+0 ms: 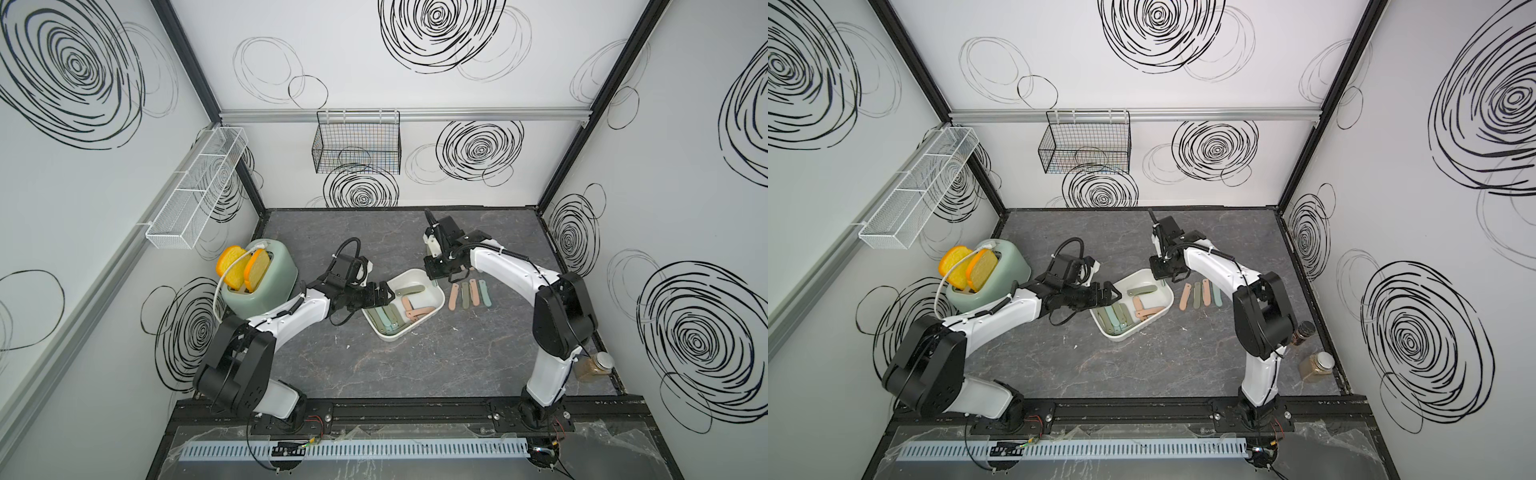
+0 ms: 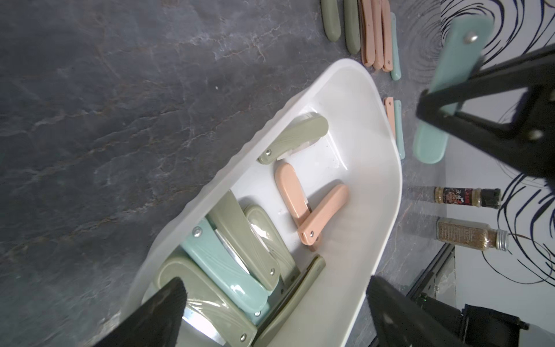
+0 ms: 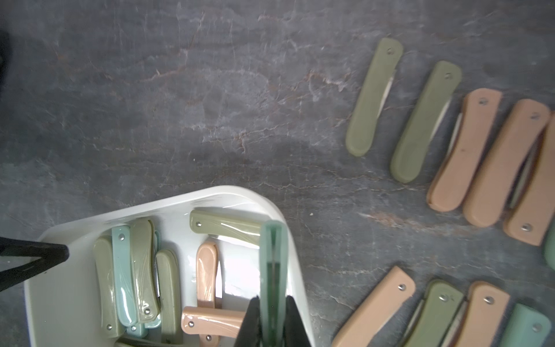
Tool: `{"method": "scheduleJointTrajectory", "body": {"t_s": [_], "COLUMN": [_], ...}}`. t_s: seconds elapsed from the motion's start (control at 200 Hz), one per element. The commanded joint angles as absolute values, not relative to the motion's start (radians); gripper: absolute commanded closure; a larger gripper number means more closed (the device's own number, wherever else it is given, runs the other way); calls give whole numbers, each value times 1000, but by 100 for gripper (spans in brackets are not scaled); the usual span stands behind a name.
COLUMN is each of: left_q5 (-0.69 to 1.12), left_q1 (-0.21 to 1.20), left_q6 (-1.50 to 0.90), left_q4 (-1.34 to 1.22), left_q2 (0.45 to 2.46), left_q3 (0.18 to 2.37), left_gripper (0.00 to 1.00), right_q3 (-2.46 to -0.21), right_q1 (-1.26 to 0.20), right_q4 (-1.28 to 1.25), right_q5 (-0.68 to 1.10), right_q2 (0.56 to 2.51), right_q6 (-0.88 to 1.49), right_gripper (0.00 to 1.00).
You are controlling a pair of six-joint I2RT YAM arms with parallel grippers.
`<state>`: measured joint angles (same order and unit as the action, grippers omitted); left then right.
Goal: Take the fruit knife out of the storage box
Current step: Pick up the fruit knife from the storage box, then place the fruit knife at the center of the board.
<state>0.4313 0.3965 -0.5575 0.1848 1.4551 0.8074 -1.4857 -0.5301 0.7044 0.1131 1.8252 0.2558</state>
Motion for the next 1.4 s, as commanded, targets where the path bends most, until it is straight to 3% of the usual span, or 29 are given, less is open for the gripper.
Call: {"method": "scheduleJointTrajectory", "body": {"t_s": [0.0,0.395,0.73,1.005,1.286,1.396], "left_q5": [429,387,303,302,313,319], "left_q1": [354,263,376,386,386,386], "left_q6": [-530,-509,-545,-530,-526,-526], "left_q4": [215,318,434,489,490,488], "left_q2": [1415,1258,1185,1181,1172,1174], "left_q3": [756,648,845,913,903,907], "left_gripper": [2,2,2,2,2,2], "right_q3": [-1475,-1302,-1279,-1309,-1322,-1342], "right_q1": [-493,-453,-445,-436,-432,-434], "right_q4": [719,614,515,505,558,596], "right_q5": [136,211,332,356,247,182], "right_q2": [1792,1800,1902,1975,1963,1938], "right_q6": [274,293,326,336,326,311], "right_gripper": [94,94,92,90,64,63]}}
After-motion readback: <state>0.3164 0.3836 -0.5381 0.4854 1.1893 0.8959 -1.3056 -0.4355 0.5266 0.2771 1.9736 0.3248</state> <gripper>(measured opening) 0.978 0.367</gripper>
